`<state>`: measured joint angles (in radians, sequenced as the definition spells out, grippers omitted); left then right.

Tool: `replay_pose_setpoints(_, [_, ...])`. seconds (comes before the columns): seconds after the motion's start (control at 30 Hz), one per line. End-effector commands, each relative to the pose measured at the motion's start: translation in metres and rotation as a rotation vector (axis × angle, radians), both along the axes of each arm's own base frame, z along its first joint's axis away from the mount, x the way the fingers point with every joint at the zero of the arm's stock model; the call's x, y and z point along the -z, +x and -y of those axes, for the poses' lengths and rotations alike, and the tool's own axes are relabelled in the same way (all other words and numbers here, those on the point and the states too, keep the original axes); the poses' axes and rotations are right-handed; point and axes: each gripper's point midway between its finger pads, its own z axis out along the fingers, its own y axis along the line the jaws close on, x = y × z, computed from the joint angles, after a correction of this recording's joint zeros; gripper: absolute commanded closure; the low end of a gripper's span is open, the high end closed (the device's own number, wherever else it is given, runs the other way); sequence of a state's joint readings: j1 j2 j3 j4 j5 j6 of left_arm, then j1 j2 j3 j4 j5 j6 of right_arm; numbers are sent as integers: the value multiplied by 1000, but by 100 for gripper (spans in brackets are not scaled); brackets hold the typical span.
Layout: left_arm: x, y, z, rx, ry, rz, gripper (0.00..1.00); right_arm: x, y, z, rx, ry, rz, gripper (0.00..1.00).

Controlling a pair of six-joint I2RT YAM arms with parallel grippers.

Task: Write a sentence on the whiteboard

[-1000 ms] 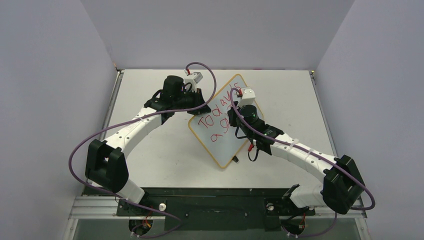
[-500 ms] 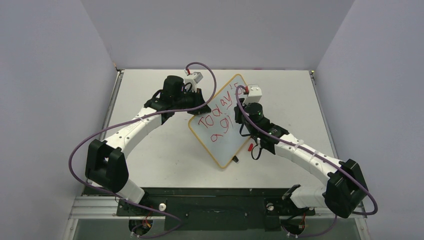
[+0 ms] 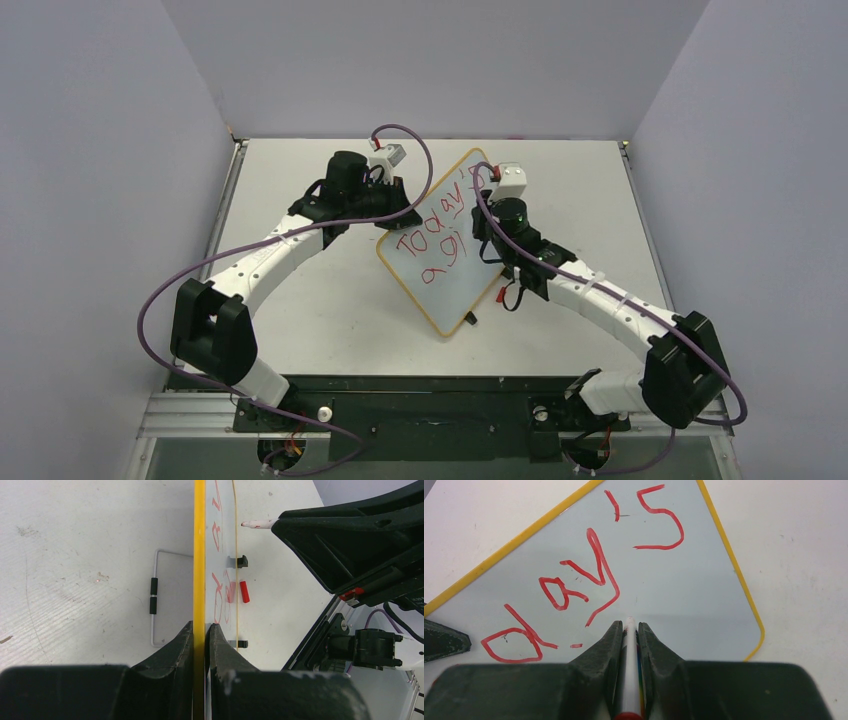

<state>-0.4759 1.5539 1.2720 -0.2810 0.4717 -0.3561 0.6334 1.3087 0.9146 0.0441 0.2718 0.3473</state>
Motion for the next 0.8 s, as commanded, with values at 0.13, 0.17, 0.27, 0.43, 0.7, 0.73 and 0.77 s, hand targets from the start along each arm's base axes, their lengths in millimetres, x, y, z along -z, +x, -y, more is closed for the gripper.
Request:
replay_pose_setpoints(0.13, [-15,12,-10,-18,42,135,100,-25,17,-14,-27,45,53,100])
replay_pose_setpoints(0.17, [-15,12,-10,-18,42,134,100,-24,17,-16,-34,46,49,100])
replay_pose_setpoints(0.27, [-14,12,-10,-18,45,133,100,-23,18,-19,-49,53,44,100])
replay_pose_setpoints(0.43, [-14,13,-10,-19,45,133,100,-17,15,-25,-78,64,30,100])
replay_pose_setpoints(0.7, [-14,13,-10,-20,45,134,100,0,8,-29,-112,71,-9,100])
replay_pose_setpoints(0.73, [-15,13,-10,-20,45,135,100,1,7,-30,-116,73,-11,100])
replay_pose_setpoints(0.77, [-14,13,-10,-19,46,135,100,4,6,-29,-118,70,-19,100])
